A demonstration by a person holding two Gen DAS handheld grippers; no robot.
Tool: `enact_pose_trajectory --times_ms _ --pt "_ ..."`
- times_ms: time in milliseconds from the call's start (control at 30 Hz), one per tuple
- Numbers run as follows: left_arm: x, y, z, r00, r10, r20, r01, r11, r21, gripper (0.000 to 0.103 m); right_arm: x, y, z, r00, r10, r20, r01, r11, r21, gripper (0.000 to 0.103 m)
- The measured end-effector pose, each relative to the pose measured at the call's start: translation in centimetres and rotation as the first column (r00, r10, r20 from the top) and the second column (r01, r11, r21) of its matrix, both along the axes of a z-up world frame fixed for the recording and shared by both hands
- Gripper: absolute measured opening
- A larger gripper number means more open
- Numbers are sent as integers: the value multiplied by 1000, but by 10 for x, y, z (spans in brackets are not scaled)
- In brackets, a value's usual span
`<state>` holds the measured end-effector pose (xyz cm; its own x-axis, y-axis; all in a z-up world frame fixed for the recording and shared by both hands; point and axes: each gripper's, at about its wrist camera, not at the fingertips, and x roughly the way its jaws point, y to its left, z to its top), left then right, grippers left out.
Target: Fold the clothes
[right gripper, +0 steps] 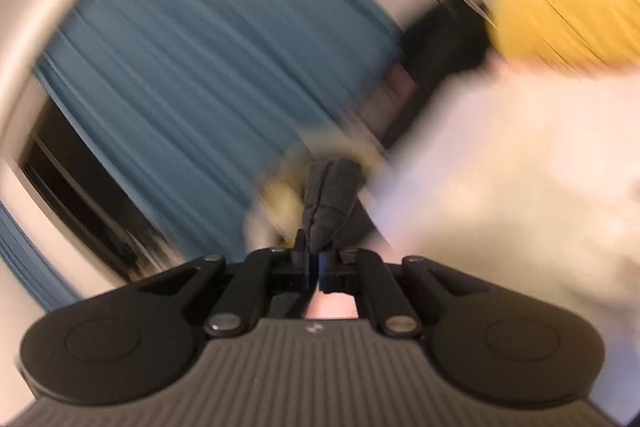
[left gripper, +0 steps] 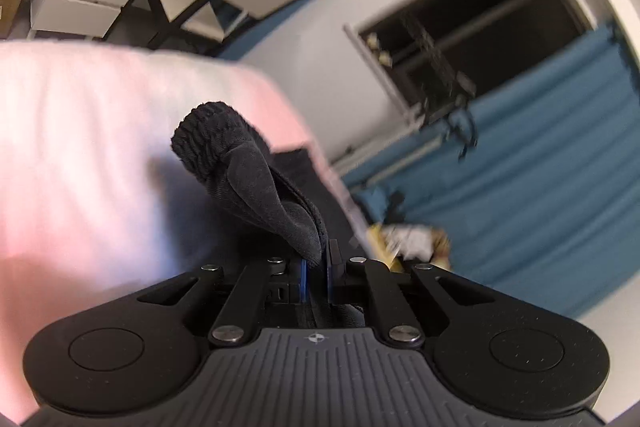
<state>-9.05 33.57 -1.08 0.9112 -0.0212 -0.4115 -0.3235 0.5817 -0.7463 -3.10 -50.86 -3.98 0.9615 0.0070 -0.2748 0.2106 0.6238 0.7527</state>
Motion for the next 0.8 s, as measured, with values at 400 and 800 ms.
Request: enact_pose_trajectory --times_ms 400,800 --pt "-13 -2 -28 982 -12 -189 32 994 106 23 -41 -1 -104 927 34 -374 -32 999 12 30" --pt "-29 -86 64 996 -50 -73 79 867 492 88 -10 3 -18 947 -192 -259 80 918 -389 65"
